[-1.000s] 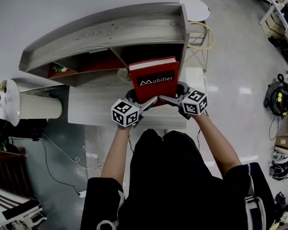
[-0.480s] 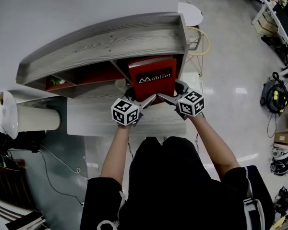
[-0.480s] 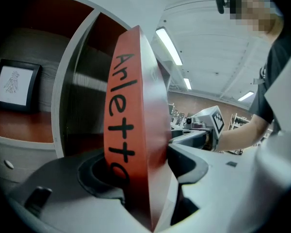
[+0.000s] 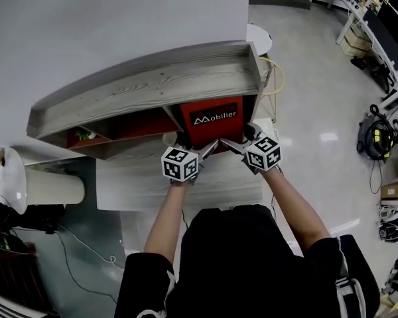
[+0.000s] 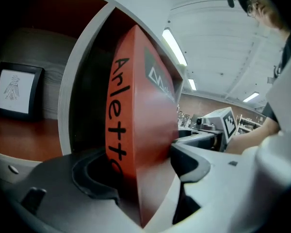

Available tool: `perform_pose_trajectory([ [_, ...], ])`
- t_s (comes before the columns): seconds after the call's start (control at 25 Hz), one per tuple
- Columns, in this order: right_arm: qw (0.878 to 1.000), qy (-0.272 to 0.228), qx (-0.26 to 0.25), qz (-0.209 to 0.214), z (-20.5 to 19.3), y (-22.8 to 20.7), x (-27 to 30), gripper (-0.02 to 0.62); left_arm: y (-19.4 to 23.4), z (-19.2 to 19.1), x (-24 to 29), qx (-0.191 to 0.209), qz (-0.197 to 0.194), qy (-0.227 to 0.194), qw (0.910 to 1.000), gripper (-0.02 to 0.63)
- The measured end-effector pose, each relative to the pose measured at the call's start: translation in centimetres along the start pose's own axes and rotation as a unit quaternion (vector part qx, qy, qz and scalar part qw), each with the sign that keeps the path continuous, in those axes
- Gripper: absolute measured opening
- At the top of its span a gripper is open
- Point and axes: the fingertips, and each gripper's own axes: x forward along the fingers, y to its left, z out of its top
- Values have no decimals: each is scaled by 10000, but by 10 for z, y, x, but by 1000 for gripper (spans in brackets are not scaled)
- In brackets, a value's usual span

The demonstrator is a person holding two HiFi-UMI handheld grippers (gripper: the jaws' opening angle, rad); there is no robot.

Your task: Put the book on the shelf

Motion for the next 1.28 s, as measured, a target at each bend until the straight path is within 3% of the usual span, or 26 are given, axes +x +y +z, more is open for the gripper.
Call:
perform_pose_trajectory([
  [0.24, 9996, 10, -204, -196, 6, -5, 4, 364, 8, 3, 3, -67, 131, 57, 9999, 334],
  [0.48, 9986, -123, -311, -404, 12, -10, -1, 362, 10, 20, -5, -417, -110, -507, 9978, 333],
  [0.56, 9985, -205, -266, -432, 11, -11, -3, 357, 10, 21, -5, -406, -118, -519, 9978, 333],
  [0.72, 9982, -217, -259, -501, 10, -9, 0, 359, 15, 16, -5, -311, 197, -407, 9985, 333],
  [1.04, 9951, -370, -381, -833, 21, -13, 1, 342, 22, 27, -11, -151, 872, -567, 9945, 333],
  [1.28, 9925, -311, -633, -1002, 22, -16, 7, 342, 30, 29, -11, -123, 1105, -542, 9923, 333],
])
